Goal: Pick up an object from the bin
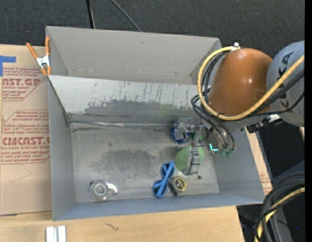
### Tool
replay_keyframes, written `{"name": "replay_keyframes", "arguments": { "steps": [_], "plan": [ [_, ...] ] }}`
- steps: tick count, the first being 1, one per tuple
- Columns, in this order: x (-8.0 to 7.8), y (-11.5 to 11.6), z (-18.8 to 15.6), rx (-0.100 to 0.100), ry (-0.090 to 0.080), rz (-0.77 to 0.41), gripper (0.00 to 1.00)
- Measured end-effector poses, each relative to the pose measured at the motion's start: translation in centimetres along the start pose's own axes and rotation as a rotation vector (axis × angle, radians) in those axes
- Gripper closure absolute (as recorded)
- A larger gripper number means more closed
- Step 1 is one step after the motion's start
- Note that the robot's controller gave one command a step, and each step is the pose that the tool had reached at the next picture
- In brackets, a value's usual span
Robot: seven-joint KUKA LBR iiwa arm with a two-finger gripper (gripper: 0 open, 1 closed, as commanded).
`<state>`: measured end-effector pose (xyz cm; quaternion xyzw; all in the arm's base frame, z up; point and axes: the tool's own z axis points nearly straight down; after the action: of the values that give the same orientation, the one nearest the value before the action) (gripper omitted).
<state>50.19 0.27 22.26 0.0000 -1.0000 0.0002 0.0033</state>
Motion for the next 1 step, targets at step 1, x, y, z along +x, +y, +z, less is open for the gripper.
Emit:
{"name": "replay_keyframes", "arguments": {
  "steps": [1],
  "plan": [
    [0.8, -3.9, 15.01, 0.0, -0.003, -0.179, 0.0]
  ]
}}
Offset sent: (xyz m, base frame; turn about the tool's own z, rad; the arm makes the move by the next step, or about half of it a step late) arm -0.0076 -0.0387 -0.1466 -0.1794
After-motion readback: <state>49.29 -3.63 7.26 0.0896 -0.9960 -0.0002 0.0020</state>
